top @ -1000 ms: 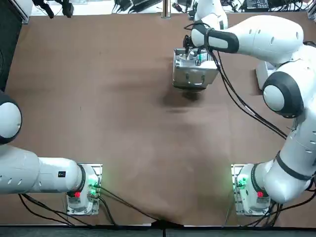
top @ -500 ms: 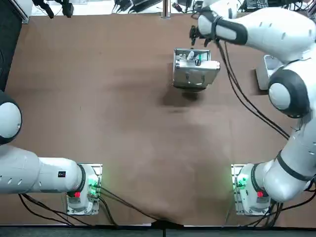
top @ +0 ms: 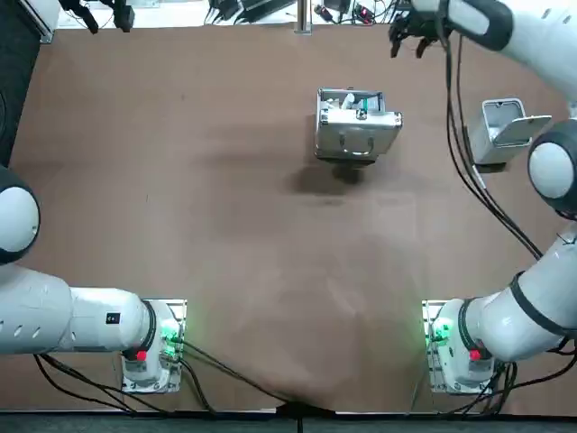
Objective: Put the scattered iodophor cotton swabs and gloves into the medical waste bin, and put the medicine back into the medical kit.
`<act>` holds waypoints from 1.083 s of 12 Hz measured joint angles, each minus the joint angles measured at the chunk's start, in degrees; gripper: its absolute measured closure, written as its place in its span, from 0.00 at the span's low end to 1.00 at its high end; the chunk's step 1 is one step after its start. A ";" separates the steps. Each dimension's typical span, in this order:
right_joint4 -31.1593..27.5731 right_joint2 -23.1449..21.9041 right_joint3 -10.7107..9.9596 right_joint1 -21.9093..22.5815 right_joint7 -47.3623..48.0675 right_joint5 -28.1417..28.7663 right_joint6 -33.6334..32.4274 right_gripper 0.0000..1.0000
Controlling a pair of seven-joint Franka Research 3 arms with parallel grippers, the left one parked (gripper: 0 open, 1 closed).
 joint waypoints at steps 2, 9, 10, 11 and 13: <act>0.06 -2.51 -0.02 -1.85 -4.51 -0.10 -3.65 0.00; 0.07 -12.03 -0.29 -8.87 -9.04 -1.66 -16.96 0.00; -0.08 -13.16 -0.29 -9.44 -9.85 -1.83 -18.04 0.00; -0.53 -14.41 -0.29 -10.15 -11.13 -1.88 -18.89 0.00; -2.05 -17.05 -0.30 -11.74 -13.35 -1.89 -20.03 0.00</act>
